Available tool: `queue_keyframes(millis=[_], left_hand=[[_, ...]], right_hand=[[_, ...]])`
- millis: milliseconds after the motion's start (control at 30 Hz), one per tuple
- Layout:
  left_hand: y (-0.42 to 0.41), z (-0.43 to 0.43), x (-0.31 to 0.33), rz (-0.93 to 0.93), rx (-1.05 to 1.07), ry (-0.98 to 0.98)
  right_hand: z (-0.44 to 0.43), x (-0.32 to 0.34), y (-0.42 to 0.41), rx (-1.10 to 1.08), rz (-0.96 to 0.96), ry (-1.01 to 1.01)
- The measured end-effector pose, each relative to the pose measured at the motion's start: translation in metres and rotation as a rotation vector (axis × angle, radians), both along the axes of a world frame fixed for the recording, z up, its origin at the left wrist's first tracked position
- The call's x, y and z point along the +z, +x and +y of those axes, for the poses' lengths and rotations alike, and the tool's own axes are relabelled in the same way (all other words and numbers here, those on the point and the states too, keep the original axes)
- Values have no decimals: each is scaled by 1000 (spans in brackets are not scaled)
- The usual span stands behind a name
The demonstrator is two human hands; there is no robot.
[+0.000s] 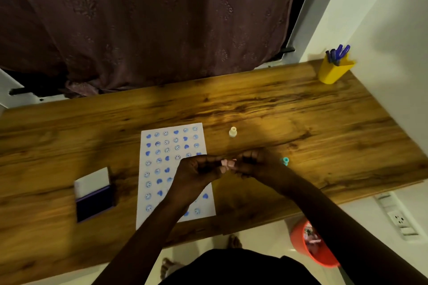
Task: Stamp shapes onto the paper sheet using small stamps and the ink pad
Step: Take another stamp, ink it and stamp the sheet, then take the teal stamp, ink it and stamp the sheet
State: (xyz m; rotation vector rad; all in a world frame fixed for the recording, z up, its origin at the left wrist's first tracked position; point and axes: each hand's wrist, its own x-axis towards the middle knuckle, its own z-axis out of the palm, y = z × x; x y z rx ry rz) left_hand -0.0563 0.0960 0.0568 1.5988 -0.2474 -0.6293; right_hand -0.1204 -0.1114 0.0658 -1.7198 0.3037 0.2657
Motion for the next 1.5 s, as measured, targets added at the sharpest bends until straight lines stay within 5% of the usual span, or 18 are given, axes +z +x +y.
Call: queue_keyframes(millis=[67,300,433,800,1500], left_hand=[[0,-5,-2,8,38,17],[-1,-2,-11,61,188,66],[-4,3,-14,68,217,78],[-8,3,-17,64,255,72],[-7,-29,-28,136,55,105]], right_hand=[[-12,5,14,-5,-2,-81],[-56,-14,77,-62,-107,-830],[-63,-31,98,-14,-58,-1016],[-62,-42,111,111,-3,-1067],[-106,-40,-23,-187,97,-1023]])
